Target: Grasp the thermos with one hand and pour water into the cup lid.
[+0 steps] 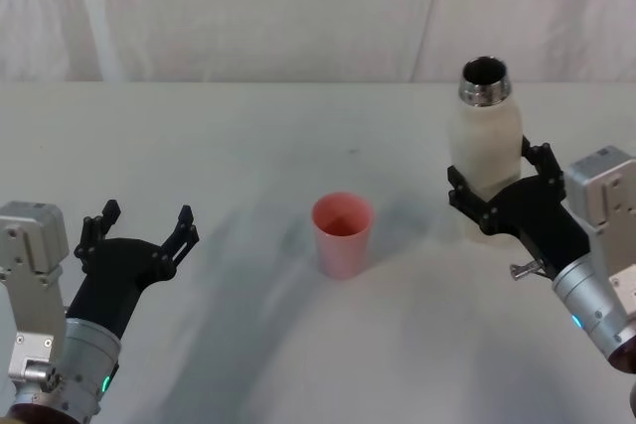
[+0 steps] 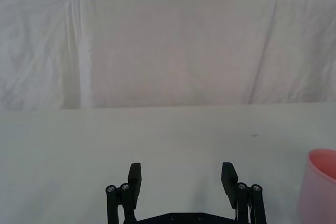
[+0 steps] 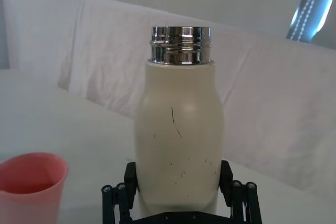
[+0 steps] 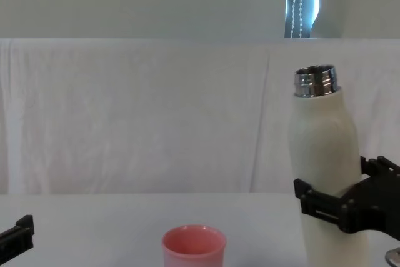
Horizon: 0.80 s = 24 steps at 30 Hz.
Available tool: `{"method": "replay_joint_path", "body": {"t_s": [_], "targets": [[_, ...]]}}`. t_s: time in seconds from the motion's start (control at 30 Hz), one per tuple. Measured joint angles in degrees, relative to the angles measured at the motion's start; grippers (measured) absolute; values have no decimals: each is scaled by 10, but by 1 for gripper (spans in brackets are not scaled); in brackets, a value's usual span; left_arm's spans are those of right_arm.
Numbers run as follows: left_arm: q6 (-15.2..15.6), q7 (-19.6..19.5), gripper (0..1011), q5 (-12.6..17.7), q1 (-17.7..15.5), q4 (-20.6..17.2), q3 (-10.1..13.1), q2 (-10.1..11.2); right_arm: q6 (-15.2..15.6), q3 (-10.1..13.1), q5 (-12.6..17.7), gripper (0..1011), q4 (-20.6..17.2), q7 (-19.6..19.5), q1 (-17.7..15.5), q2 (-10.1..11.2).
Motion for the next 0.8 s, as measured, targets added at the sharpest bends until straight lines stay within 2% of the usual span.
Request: {"method": "replay_joint_path", "body": {"t_s": [0.37,0.8], "targets": [[0,0,1001,0,0,0,0,0,-14,-25,-39,957,-4,-5,6,9],[0,0,1001,0,0,0,0,0,-31,-37,-70,957,-1,-14,21,14]]}}
